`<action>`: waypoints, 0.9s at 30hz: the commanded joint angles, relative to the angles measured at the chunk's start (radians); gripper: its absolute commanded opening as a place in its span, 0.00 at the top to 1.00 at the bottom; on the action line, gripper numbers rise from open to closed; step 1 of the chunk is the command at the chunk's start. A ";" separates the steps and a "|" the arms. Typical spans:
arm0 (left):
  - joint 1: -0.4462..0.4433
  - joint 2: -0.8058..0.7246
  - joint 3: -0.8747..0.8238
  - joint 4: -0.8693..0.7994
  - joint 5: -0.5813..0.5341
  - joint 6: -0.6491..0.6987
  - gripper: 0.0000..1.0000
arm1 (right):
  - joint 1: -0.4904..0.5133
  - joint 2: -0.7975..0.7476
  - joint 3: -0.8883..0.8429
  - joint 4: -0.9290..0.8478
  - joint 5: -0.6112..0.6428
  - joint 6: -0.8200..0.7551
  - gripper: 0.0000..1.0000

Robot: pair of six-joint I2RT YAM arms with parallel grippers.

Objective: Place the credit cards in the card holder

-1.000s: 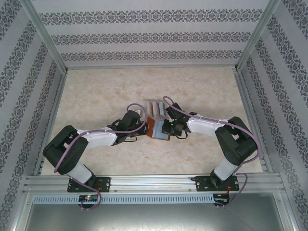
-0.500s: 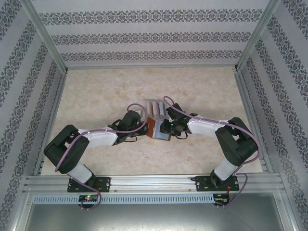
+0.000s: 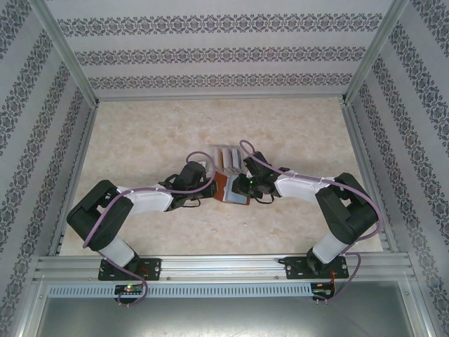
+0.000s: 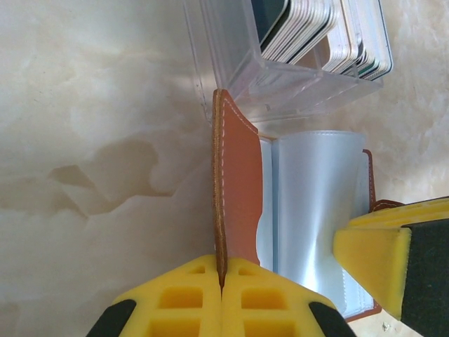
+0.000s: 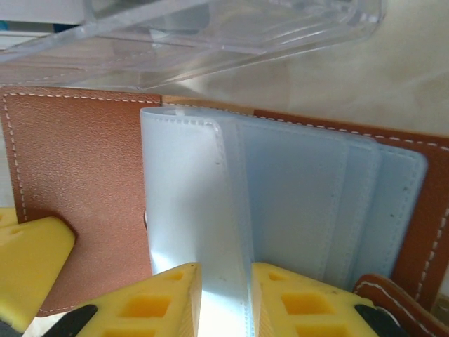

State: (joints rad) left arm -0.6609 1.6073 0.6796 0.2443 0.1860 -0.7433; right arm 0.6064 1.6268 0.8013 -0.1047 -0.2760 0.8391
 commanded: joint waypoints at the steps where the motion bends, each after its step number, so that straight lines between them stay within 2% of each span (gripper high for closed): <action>1: -0.003 0.020 0.017 0.000 0.019 -0.015 1.00 | 0.004 -0.018 -0.013 0.024 -0.019 0.007 0.69; 18: 0.006 0.037 0.019 0.000 0.024 -0.025 1.00 | 0.001 -0.025 -0.020 0.072 -0.042 0.015 0.64; 27: 0.014 0.045 0.017 0.007 0.035 -0.028 1.00 | -0.004 -0.057 -0.040 0.110 -0.050 0.022 0.55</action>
State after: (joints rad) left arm -0.6533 1.6283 0.6834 0.2497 0.2005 -0.7643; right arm 0.6060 1.6051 0.7784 -0.0307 -0.3088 0.8467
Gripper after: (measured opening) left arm 0.048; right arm 0.447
